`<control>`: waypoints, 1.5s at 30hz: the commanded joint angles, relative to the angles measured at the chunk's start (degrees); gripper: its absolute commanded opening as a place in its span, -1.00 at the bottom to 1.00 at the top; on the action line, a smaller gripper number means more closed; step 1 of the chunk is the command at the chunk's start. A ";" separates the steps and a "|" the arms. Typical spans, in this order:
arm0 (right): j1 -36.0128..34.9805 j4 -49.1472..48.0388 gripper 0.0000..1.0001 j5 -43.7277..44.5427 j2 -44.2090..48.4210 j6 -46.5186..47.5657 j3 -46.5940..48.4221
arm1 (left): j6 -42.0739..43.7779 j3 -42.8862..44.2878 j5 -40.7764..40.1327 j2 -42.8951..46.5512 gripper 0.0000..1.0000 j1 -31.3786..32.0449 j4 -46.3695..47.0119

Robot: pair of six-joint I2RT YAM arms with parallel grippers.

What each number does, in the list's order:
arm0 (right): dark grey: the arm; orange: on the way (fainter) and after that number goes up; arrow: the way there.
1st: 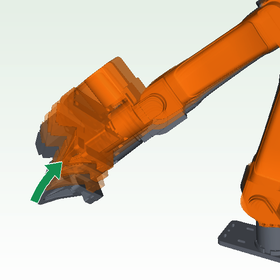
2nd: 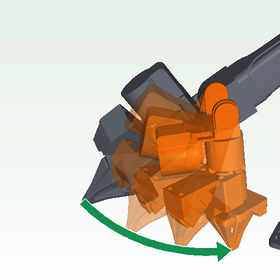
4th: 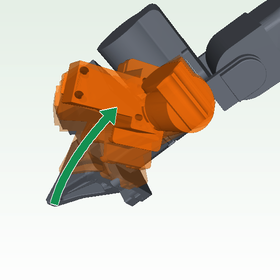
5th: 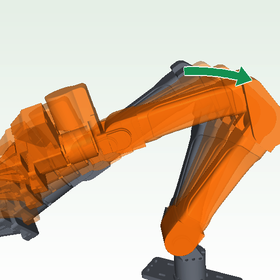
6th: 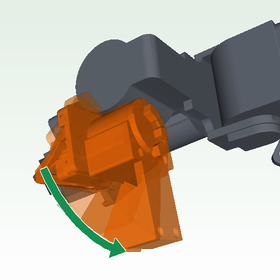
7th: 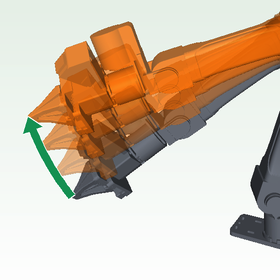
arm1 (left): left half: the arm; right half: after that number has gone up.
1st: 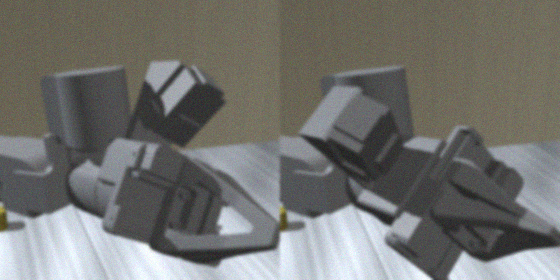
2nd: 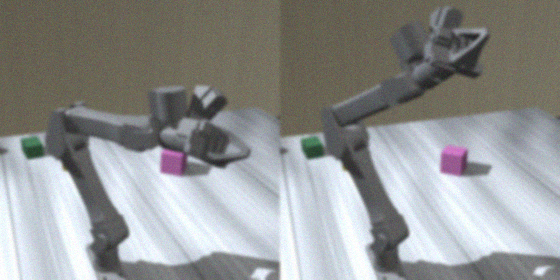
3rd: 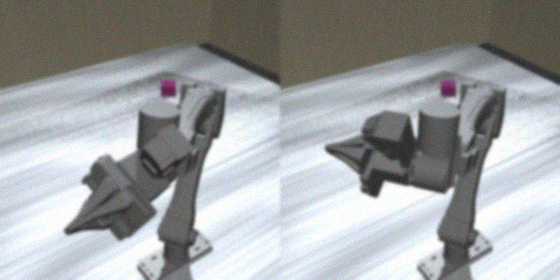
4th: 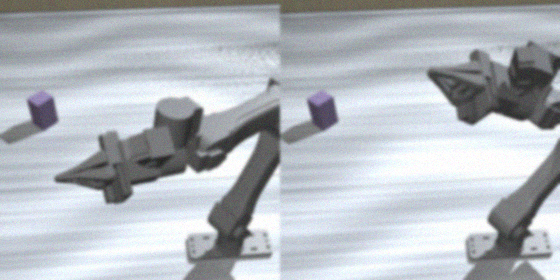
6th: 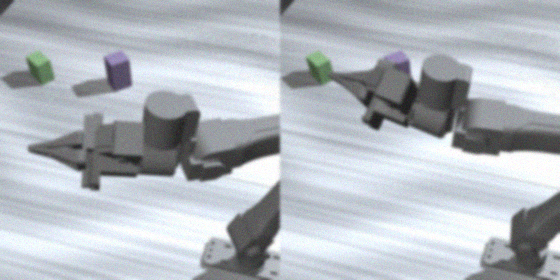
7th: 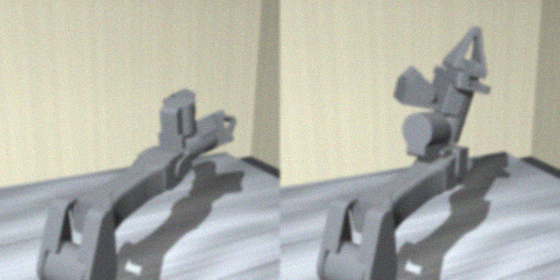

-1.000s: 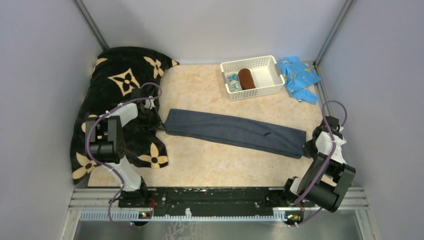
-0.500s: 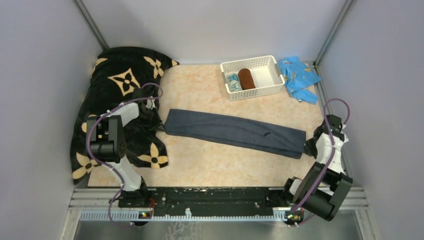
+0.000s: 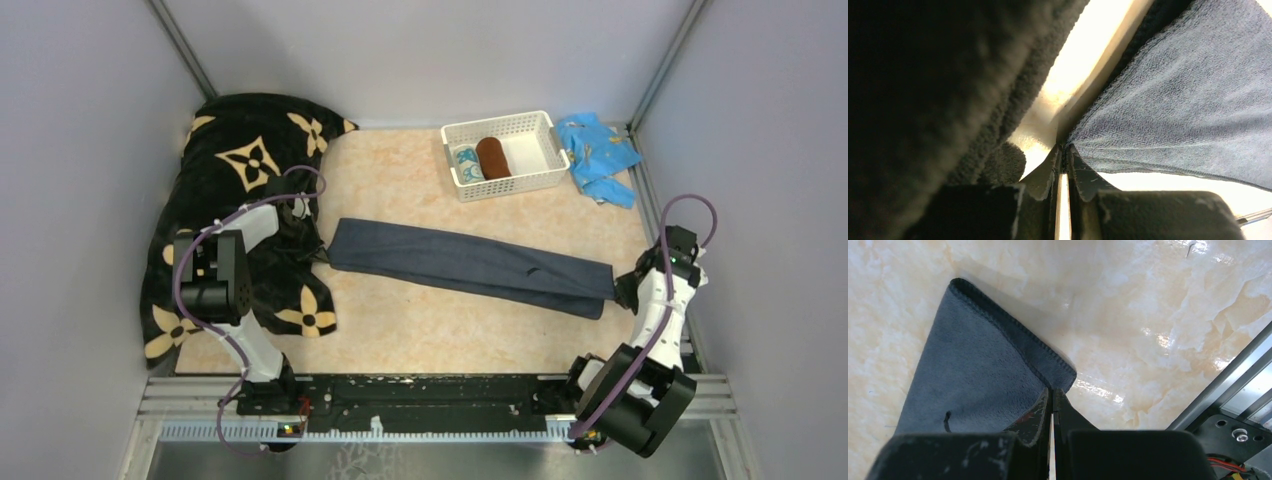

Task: Roll the towels
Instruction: Fold the towel at the center of the board.

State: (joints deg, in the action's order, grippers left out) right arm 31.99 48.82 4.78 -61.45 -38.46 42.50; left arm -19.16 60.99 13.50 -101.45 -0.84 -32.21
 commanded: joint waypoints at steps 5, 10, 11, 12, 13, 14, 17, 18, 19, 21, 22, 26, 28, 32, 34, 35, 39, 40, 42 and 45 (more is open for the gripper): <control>0.53 2.69 -1.00 0.10 1.60 0.40 2.91 | -0.49 -0.09 -5.47 -2.81 -0.77 -0.88 -4.07; 0.81 0.73 -1.00 1.57 1.34 0.76 -0.47 | -0.59 -0.18 -6.89 -2.36 -0.77 -0.85 -4.27; 0.87 0.29 -1.00 0.73 0.96 0.75 -0.83 | -0.60 -0.14 -7.08 -2.40 -0.77 -0.90 -4.39; 0.87 -0.11 -1.00 0.35 0.45 0.64 -1.25 | -0.65 -0.09 -7.17 -2.40 -0.77 -0.90 -4.45; 0.96 -0.73 -1.00 0.25 -0.01 0.66 -1.77 | -0.63 -0.08 -7.12 -2.33 -0.77 -0.87 -4.41; 0.97 -1.22 -1.00 0.02 -0.89 0.66 -2.12 | -0.66 -0.20 -6.83 -2.23 -0.76 -0.89 -4.29; 0.97 -2.96 -0.97 -1.00 -2.78 0.52 -2.94 | -0.58 -0.43 -6.52 -2.17 -0.75 -0.86 -4.15; 0.97 -3.76 -0.95 -1.36 -3.37 0.45 -3.66 | -0.56 -0.50 -6.49 -2.11 -0.75 -0.91 -4.14; 0.97 -4.32 -0.94 -1.69 -4.01 0.48 -3.98 | -0.56 -0.52 -6.51 -2.15 -0.74 -0.91 -4.11; 0.97 -4.33 -0.91 -1.86 -5.29 0.74 -3.79 | -0.57 -0.50 -6.55 -2.21 -0.73 -0.87 -4.09; 1.02 -4.67 -0.90 -2.17 -5.67 0.87 -4.01 | -0.61 -0.40 -6.64 -2.17 -0.73 -0.88 -4.16; 0.98 -4.53 -0.55 -3.65 -6.64 1.39 -3.84 | -0.58 0.04 -6.92 -1.87 -0.68 -0.83 -4.16; 0.97 -3.93 -0.24 -3.49 -6.42 1.60 -3.24 | -0.54 0.13 -6.91 -1.70 -0.60 -0.83 -4.12; 0.98 -3.30 0.00 -2.71 -3.90 2.01 -1.22 | -0.40 0.42 -6.63 -0.63 -0.42 -0.88 -4.17; 0.98 -3.17 0.05 -1.80 -2.30 2.89 0.69 | -0.44 0.68 -5.81 0.55 -0.32 -0.83 -4.33; 0.97 -3.34 0.07 -1.33 -1.71 3.62 1.89 | -0.52 0.70 -5.59 1.34 -0.28 -0.77 -4.34; 0.51 -7.07 0.16 -6.36 -1.11 4.49 3.75 | -1.02 1.24 -4.63 5.47 -0.07 -0.34 -4.21; -0.04 -8.96 0.19 -8.54 -1.10 4.71 3.40 | -1.20 1.62 -4.69 6.60 -0.05 0.05 -4.38; -2.08 -12.75 0.30 -10.38 -1.18 5.17 3.40 | -1.81 2.89 -5.32 8.82 -0.03 1.21 -5.06; -5.93 -18.64 0.35 -14.26 -1.59 6.96 3.36 | -2.67 5.53 -8.84 12.70 -0.01 6.02 -5.15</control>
State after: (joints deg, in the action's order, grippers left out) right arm 29.91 39.44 -3.20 -63.57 -34.06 43.99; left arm -19.92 62.22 9.96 -94.70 0.38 -36.12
